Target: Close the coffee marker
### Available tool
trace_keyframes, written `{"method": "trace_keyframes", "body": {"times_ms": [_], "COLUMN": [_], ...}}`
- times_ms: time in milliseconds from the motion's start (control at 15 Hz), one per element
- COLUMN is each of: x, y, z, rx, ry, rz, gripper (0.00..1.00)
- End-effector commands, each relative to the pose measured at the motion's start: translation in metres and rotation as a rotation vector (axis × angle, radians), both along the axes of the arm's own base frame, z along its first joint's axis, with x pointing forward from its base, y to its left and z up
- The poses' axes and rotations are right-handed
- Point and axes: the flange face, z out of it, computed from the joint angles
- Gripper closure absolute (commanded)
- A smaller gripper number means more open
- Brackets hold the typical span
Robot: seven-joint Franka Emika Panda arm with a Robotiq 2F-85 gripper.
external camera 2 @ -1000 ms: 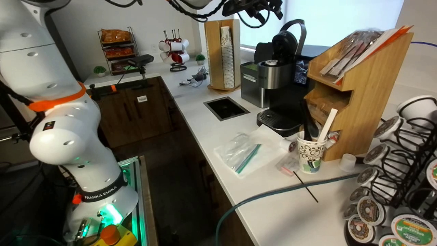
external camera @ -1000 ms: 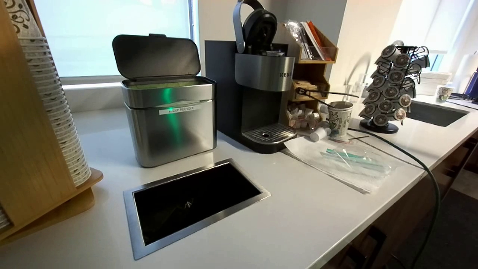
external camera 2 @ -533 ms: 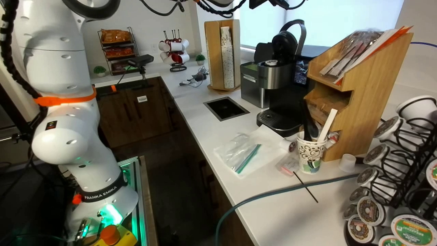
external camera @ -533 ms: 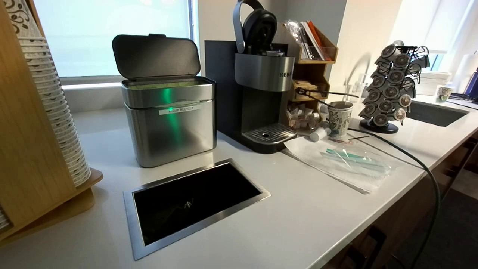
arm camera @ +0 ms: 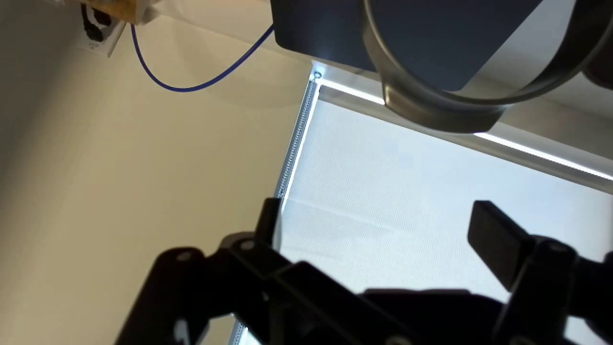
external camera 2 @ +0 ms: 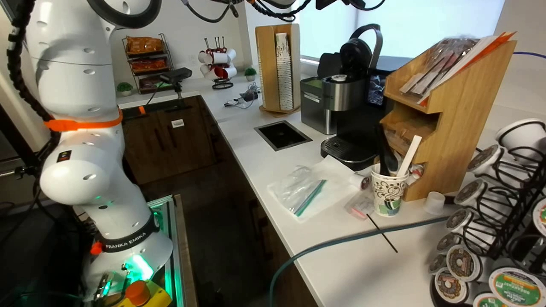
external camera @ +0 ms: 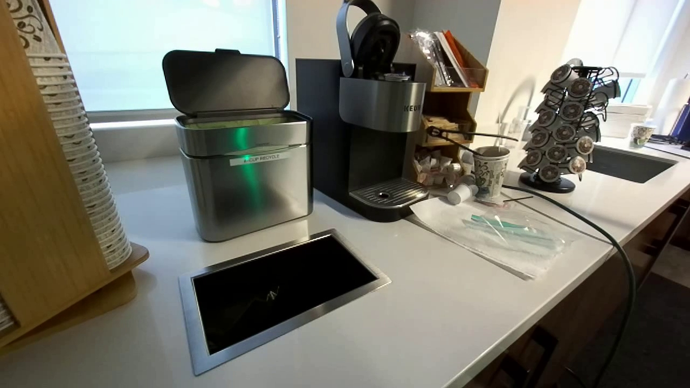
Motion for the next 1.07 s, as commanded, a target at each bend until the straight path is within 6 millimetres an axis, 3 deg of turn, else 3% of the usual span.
{"method": "trace_keyframes", "body": {"times_ms": [0,600,1000], "x": [0.006,0.03,0.054], "y": [-0.001,-0.005,-0.005], "z": [0.001,0.001,-0.01], "rx": [-0.004,0.051,0.235], "ry": [-0.005,0.12,0.138], "rz": [-0.013,-0.129,-0.182], "gripper": [0.0,0.0,0.0]}}
